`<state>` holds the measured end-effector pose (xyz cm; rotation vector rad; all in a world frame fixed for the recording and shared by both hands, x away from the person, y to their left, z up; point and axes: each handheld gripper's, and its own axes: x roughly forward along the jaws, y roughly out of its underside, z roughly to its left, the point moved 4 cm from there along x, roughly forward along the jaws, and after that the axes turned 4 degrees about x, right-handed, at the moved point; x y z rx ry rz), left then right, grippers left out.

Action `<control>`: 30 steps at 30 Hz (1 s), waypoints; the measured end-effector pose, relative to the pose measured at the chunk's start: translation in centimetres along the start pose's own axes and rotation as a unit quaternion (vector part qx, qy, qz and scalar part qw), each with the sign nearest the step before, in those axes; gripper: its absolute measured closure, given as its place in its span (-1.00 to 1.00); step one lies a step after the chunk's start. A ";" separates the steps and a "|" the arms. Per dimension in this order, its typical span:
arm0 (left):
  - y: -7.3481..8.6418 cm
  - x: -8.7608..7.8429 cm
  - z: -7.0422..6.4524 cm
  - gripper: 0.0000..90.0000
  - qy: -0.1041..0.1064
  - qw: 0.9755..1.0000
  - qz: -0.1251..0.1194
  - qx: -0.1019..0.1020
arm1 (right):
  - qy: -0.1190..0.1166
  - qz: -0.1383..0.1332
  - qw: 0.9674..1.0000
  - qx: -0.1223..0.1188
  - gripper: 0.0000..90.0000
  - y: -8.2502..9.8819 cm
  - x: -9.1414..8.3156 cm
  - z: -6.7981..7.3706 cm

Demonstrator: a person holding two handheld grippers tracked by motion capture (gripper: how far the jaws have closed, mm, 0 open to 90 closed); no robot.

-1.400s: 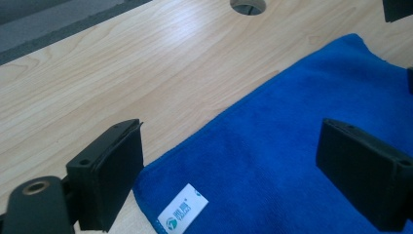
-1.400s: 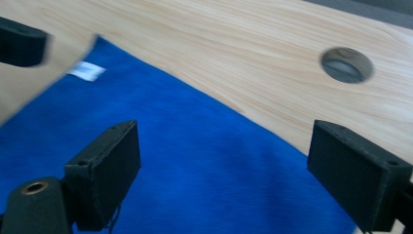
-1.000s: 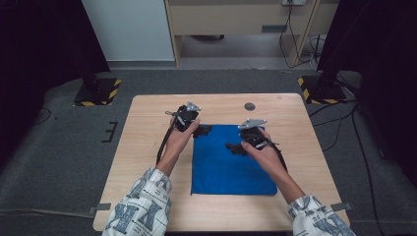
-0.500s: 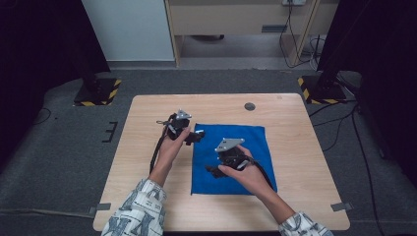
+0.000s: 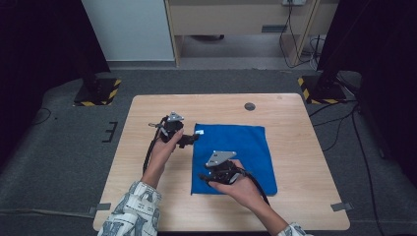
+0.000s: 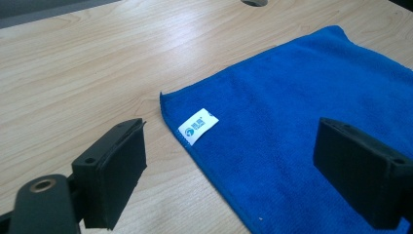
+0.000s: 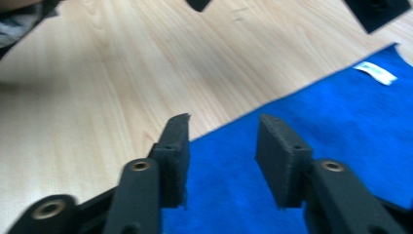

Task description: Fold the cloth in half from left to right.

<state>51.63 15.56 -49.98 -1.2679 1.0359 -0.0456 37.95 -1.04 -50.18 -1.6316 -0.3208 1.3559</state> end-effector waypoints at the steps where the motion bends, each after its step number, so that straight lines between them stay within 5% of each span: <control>1: 0.1 0.0 0.1 -0.74 -0.001 1.000 0.002 -0.001 | -0.003 0.001 1.000 -0.004 0.39 0.0 0.2 0.4; 6: 0.7 0.1 0.4 -0.74 -0.004 1.000 0.009 -0.004 | -0.002 0.017 1.000 -0.020 0.61 0.5 1.4 1.7; 15: 0.9 -0.2 0.8 -0.74 -0.003 1.000 0.007 -0.012 | -0.015 0.030 0.999 -0.007 0.76 1.6 3.1 2.7; 22: 1.2 -0.2 1.0 -0.74 -0.005 1.000 0.008 -0.018 | -0.021 0.044 0.999 -0.010 0.60 2.4 4.3 3.8; 30: 1.2 -0.3 1.1 -0.74 -0.004 1.000 0.005 -0.021 | -0.012 0.060 0.998 -0.010 0.20 2.9 5.1 4.1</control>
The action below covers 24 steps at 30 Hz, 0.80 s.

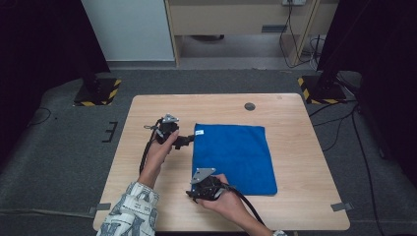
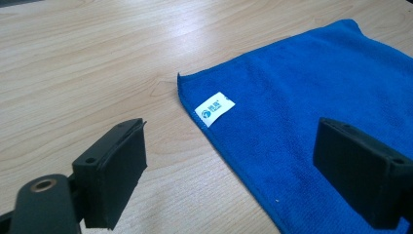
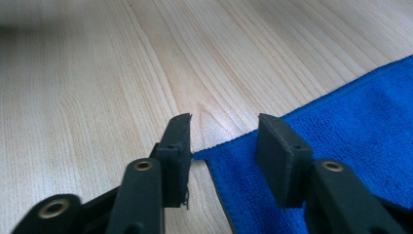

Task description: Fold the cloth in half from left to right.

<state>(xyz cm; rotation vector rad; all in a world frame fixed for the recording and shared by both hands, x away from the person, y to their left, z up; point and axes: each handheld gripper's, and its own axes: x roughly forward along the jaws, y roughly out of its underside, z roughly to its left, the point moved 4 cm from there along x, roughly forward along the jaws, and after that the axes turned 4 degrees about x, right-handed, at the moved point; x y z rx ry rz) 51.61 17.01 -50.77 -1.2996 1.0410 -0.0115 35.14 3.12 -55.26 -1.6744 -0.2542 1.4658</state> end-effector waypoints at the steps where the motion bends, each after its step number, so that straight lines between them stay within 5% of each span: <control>1: 0.0 0.0 0.0 -0.74 0.000 1.000 0.001 0.000 | 0.001 0.001 1.000 0.001 0.17 0.0 0.1 0.0; 9: 0.0 0.0 0.0 -0.74 -0.001 1.000 0.002 0.000 | 0.008 0.004 1.000 -0.002 0.26 0.2 0.2 0.0; 17: 0.1 0.3 -0.2 -0.74 0.003 1.000 0.007 0.003 | 0.025 -0.002 1.000 0.003 0.90 0.3 0.0 -1.0; 24: 0.1 0.3 0.0 -0.72 0.003 1.000 0.005 0.000 | 0.004 -0.011 1.000 0.019 0.95 0.1 -0.1 -0.9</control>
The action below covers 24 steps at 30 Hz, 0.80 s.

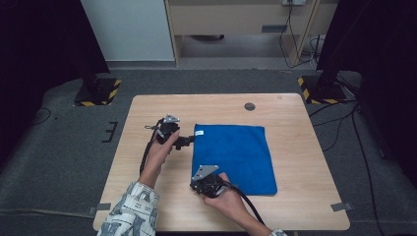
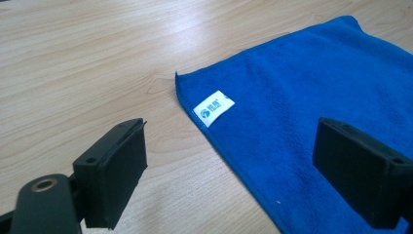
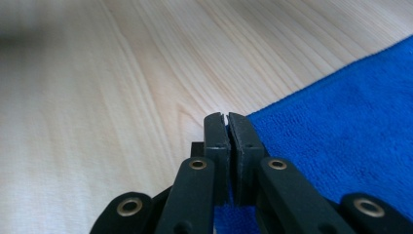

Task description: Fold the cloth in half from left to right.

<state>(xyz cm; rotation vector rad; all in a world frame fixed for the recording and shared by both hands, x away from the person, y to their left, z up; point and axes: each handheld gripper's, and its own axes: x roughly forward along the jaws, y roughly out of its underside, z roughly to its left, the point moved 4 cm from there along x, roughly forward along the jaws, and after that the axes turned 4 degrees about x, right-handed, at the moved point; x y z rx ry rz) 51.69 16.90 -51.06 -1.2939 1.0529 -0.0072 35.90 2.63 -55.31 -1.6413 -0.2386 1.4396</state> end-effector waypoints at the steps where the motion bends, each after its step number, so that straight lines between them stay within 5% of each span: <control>1: 0.0 0.0 0.0 -0.72 0.000 1.000 0.001 0.000 | -0.004 -0.001 1.000 0.000 0.95 0.0 0.0 0.2; 11: -0.7 1.9 0.4 -0.58 0.004 1.000 0.018 0.012 | -0.031 -0.011 0.999 0.005 0.95 -0.5 0.1 1.7; 14: -0.7 3.5 0.6 -0.53 -0.011 0.999 0.038 0.031 | -0.033 -0.013 0.999 0.000 0.95 -0.7 0.0 2.0; 16: -0.8 4.0 0.9 -0.45 -0.017 0.998 0.055 0.039 | -0.034 -0.013 0.999 0.002 0.95 -0.7 0.0 2.0; 24: -1.5 5.2 2.2 0.05 -0.030 0.998 0.051 0.026 | -0.030 -0.016 0.999 -0.002 0.95 -0.8 -0.1 2.1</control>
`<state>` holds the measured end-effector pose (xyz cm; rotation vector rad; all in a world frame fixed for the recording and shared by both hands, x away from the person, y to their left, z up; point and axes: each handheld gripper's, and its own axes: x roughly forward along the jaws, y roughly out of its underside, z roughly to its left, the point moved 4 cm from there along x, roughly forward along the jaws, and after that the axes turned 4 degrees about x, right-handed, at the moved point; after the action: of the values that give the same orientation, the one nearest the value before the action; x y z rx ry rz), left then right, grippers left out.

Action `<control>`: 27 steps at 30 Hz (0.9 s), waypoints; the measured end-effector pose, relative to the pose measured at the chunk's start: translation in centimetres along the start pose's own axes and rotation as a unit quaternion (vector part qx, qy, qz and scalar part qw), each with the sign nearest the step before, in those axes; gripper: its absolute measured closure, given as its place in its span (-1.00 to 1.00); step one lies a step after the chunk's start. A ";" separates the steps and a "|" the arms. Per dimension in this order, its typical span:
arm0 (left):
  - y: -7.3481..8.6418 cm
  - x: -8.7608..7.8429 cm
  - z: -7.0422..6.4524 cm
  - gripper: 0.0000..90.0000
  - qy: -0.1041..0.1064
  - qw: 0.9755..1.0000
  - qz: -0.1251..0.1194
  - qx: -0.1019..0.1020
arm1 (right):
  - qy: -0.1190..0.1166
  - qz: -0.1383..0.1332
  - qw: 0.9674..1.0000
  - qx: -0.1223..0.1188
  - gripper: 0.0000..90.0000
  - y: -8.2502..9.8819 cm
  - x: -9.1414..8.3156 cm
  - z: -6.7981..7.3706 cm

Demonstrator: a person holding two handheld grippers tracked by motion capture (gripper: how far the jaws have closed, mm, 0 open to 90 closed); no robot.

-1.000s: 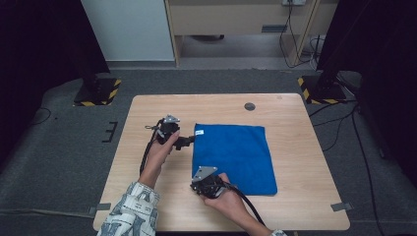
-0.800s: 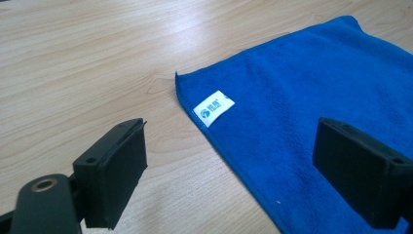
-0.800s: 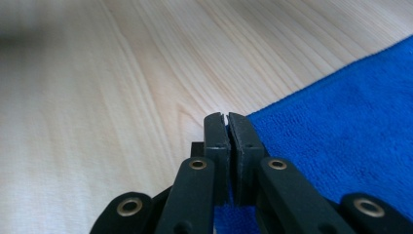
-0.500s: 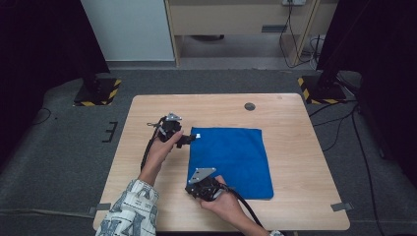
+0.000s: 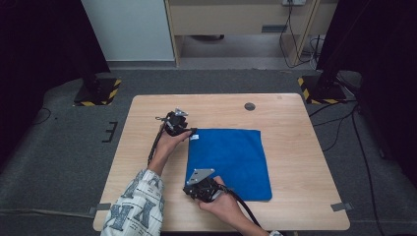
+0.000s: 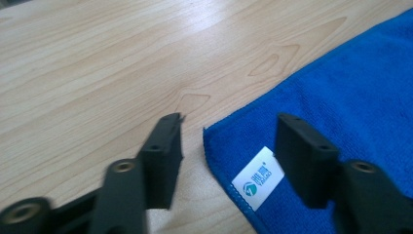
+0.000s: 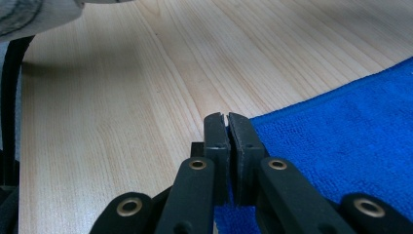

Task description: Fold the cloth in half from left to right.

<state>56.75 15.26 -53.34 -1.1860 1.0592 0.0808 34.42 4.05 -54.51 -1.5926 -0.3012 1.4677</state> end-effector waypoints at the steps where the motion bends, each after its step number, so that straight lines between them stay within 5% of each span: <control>1: 0.0 0.0 0.0 0.09 0.000 1.000 0.000 0.000 | 0.000 0.000 1.000 0.000 0.95 0.0 0.0 0.0; 6: -0.4 0.8 0.1 0.27 -0.020 1.000 0.015 0.016 | 0.004 -0.001 1.000 -0.006 0.95 0.0 -0.1 0.1; 16: 0.5 2.0 0.6 0.48 -0.023 0.999 0.037 0.005 | 0.005 0.000 1.000 -0.008 0.94 0.0 -0.2 0.1; 21: 0.5 1.9 0.8 0.97 -0.010 0.999 0.033 -0.023 | 0.005 -0.002 1.000 -0.008 0.95 -0.1 -0.2 0.1; 23: 0.4 1.7 0.8 0.98 0.006 0.999 0.022 -0.029 | 0.005 -0.004 1.000 -0.007 0.95 -0.2 -0.3 0.1; 27: -0.2 1.0 0.6 0.99 0.002 1.000 0.007 -0.025 | 0.006 -0.007 1.000 -0.006 0.95 -0.3 -0.6 0.1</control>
<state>57.78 15.18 -53.90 -1.2241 1.0738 0.1155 34.31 3.85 -53.91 -1.6058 -0.3144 1.4476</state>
